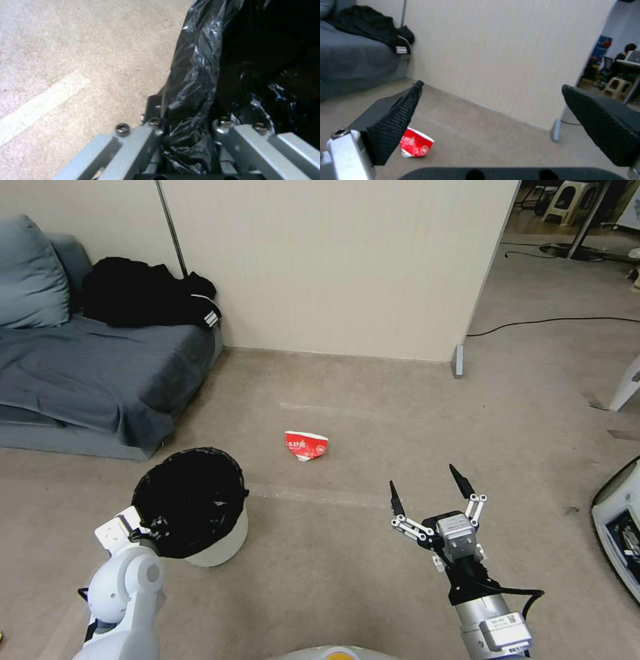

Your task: Pick up the trash bin, then pick up the garbage from the floor and place it into the trash bin.

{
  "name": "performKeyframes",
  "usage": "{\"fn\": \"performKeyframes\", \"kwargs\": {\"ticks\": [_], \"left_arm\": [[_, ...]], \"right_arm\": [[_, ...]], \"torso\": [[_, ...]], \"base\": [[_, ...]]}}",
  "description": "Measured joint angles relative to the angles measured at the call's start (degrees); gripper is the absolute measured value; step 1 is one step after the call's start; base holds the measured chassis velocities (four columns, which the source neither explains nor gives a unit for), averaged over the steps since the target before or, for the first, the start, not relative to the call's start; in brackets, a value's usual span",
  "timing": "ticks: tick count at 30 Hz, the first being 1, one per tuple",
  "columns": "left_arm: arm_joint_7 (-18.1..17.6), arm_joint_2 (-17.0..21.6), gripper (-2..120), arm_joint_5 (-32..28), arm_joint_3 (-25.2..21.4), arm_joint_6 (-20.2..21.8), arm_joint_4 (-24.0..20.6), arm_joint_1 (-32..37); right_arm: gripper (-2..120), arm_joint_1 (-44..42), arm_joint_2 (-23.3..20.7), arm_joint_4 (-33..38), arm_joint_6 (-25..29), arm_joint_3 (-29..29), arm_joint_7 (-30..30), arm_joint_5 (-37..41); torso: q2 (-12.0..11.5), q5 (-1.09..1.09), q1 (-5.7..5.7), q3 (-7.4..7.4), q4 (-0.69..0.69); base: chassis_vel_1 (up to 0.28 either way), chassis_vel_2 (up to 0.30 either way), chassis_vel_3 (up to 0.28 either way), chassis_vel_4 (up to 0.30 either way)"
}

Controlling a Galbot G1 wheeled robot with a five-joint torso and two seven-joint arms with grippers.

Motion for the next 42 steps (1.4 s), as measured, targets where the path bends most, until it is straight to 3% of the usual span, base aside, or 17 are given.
{"fn": "performKeyframes", "kwargs": {"ticks": [8, 15, 19, 25, 28, 34, 40, 42], "left_arm": [[0.2, -0.3, 6, 0.7, 0.3, 0.0, -0.7, 0.9], [0.2, -1.1, 4, 3.2, 1.3, -1.4, -3.9, 3.3], [0.6, -1.0, 2, 4.8, 2.1, -1.5, -9.1, 5.5], [2.4, 0.4, 1, 7.7, 2.3, -1.8, -22.0, 10.6], [2.9, 0.7, 1, 9.1, 3.0, -1.9, -25.3, 12.7], [3.1, 1.0, 1, 10.8, 5.5, -2.9, -30.1, 16.1], [7.4, 0.7, 1, 18.4, 7.2, -7.0, -31.8, 23.4], [9.9, 0.2, 1, 22.6, 7.9, -11.1, -31.8, 27.2]], "right_arm": [[100, 0.0, 0.0, 1.3, -2.3, -0.8, 3.5, -2.2], [100, 0.3, 0.0, 2.0, -2.5, -1.4, 6.0, -2.3], [100, 0.5, 0.0, 1.4, -0.8, -1.6, 6.1, -0.9], [100, 1.0, 0.0, 0.9, 0.3, -1.8, 6.3, 1.3], [100, 1.1, 0.0, 0.7, 0.6, -1.8, 6.3, 1.7], [100, 1.1, 0.0, 0.5, 1.4, -1.7, 5.8, 1.7], [100, 1.0, 0.0, 0.4, 2.9, -1.4, 4.4, 2.7], [100, 1.0, 0.0, 0.3, 3.5, -1.4, 3.6, 3.0]], "torso": [[0.0, -0.02, 0.0, 0.0, -0.02], [0.0, -0.17, 0.01, 0.02, -0.03], [0.0, -0.11, 0.01, 0.02, -0.05], [0.0, -0.03, 0.01, 0.02, -0.03], [0.0, -0.05, 0.01, 0.02, -0.02], [0.0, -0.04, 0.01, 0.01, -0.03], [0.0, -0.05, 0.01, 0.01, -0.01], [0.0, -0.05, 0.01, 0.01, 0.0]], "base": [[0.0, 0.0, 0.0, 0.0], [0.0, 0.0, 0.0, 0.0], [0.0, 0.0, 0.0, 0.0], [0.0, 0.0, 0.0, 0.0], [0.0, 0.0, 0.0, 0.0], [0.0, 0.0, 0.0, 0.0], [0.0, 0.0, 0.0, 0.0], [0.0, 0.0, 0.0, 0.0]]}}
